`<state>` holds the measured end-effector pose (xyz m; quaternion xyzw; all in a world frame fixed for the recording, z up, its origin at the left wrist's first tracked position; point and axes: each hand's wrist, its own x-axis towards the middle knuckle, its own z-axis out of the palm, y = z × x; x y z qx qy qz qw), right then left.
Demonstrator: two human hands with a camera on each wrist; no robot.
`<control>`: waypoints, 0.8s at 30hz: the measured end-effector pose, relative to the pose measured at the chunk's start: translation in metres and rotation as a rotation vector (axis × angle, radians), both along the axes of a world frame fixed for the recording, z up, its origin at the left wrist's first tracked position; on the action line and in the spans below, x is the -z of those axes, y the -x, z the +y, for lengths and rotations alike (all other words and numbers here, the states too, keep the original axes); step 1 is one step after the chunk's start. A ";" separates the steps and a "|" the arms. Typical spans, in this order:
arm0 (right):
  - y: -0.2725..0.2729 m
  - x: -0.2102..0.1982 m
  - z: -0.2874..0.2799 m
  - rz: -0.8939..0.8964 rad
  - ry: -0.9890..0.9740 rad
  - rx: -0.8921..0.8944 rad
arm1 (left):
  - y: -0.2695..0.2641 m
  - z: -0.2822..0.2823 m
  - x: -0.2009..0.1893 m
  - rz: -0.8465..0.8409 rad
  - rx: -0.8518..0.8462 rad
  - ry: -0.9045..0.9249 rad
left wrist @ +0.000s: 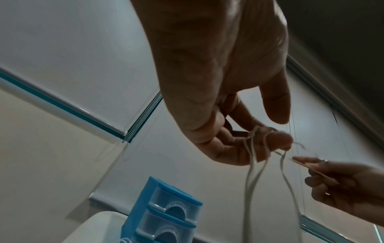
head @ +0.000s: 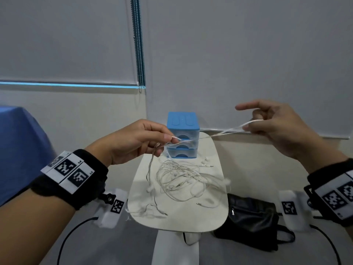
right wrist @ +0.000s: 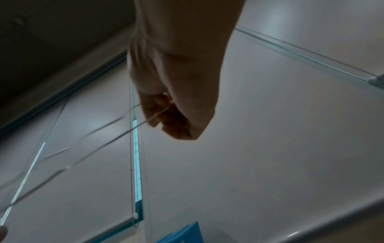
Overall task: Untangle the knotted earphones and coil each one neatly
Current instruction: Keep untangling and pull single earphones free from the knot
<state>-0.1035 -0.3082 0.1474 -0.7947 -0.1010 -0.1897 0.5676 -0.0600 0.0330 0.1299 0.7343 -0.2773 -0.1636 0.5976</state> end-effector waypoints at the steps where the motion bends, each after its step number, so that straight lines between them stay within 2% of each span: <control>1: 0.000 0.000 0.001 -0.037 -0.046 0.055 | 0.000 0.002 0.001 0.007 0.009 0.002; 4: -0.007 0.000 0.003 -0.004 -0.386 0.208 | -0.002 0.005 0.007 0.027 0.013 -0.010; 7: -0.008 -0.003 -0.002 0.107 -0.777 0.169 | -0.003 0.005 0.013 0.020 0.008 -0.026; 9: -0.008 -0.004 -0.009 0.142 -0.851 0.149 | -0.005 0.006 0.017 0.010 -0.022 -0.051; 14: -0.006 0.000 -0.027 0.172 -0.879 0.188 | -0.014 0.018 0.025 0.005 -0.165 -0.092; 16: -0.006 0.006 -0.034 0.202 -0.843 0.247 | -0.018 0.024 0.027 0.004 -0.229 -0.083; 18: -0.008 0.015 -0.039 0.249 -0.722 0.328 | -0.019 0.028 0.026 0.009 -0.278 -0.041; 21: -0.011 0.034 -0.039 0.317 -0.341 0.402 | -0.015 0.027 0.019 0.000 -0.284 0.044; 24: -0.003 0.054 -0.031 0.370 0.171 0.272 | -0.005 0.018 0.006 -0.027 -0.200 0.117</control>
